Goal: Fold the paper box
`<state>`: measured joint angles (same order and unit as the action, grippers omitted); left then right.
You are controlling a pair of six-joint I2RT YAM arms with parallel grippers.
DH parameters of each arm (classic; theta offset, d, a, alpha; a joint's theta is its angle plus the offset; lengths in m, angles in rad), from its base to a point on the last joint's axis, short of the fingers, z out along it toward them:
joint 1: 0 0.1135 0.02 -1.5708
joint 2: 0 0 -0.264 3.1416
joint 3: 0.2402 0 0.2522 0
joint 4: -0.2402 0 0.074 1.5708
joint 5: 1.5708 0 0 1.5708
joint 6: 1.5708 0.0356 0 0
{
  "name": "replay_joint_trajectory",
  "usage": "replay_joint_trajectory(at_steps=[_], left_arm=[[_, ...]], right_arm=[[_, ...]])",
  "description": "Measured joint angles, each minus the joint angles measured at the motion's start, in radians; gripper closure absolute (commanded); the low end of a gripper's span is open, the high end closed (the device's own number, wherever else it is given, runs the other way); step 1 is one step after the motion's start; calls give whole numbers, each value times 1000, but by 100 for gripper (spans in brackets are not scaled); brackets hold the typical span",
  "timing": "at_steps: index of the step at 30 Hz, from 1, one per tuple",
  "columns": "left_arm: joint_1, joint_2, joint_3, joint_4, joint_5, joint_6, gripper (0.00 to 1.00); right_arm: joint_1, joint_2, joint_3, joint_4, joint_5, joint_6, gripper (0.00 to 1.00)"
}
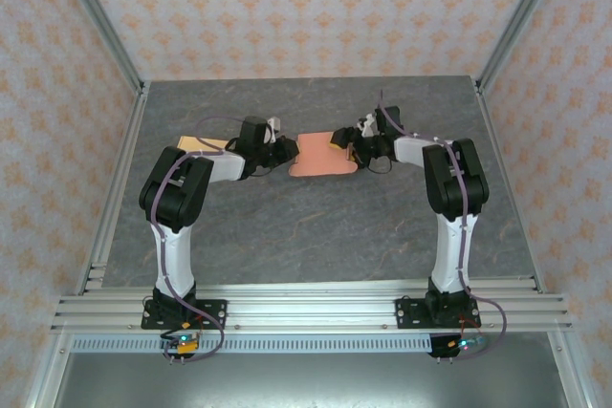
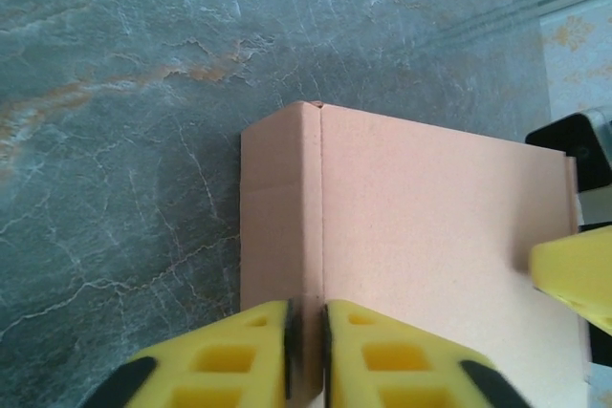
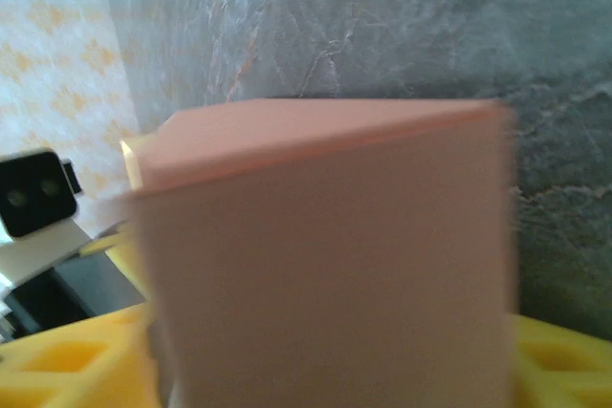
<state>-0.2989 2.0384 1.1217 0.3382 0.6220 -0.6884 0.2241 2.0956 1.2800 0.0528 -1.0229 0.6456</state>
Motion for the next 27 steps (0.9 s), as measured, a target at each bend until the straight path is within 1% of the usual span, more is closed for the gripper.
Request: replay_joint_trajectory(at_steps=[2,3,4,6,8,11,14,15,17,20,22,24,27], left_arm=[[3,-2,-23,26,-2,-3,53],[6,-10,-49,58,-3,-12,47],[8,-24,-89,89,-4,-19,43],[9,-73,-155,130,-9,-15,39],[6,-137,-199,143,-12,7,37],[-3,-244,-226,167,-21,94,34],[-31,-373,-259,195,-37,262,29],[-52,-424,-282,203,-45,346,26],[-101,-507,-338,211,-58,484,22],[-195,-617,-453,210,-89,681,22],[-234,-655,-514,187,-130,788,22],[-253,-669,-548,150,-190,878,22],[-287,-674,-555,92,-283,1012,22]], right_arm=[[0,-2,-10,26,-11,49,44],[-1,-6,-17,37,-14,80,46],[0,-12,-24,46,-18,111,47],[3,-34,-40,59,-17,176,48],[5,-71,-63,64,-11,246,49],[4,-148,-95,42,9,344,52],[2,-215,-92,-51,13,400,53],[2,-231,-88,-93,10,409,53],[2,-251,-86,-170,-3,417,53],[-2,-270,-86,-289,-30,416,55],[-5,-285,-88,-356,-41,412,56],[-10,-302,-93,-398,-48,408,56],[-14,-315,-93,-437,-66,397,56]])
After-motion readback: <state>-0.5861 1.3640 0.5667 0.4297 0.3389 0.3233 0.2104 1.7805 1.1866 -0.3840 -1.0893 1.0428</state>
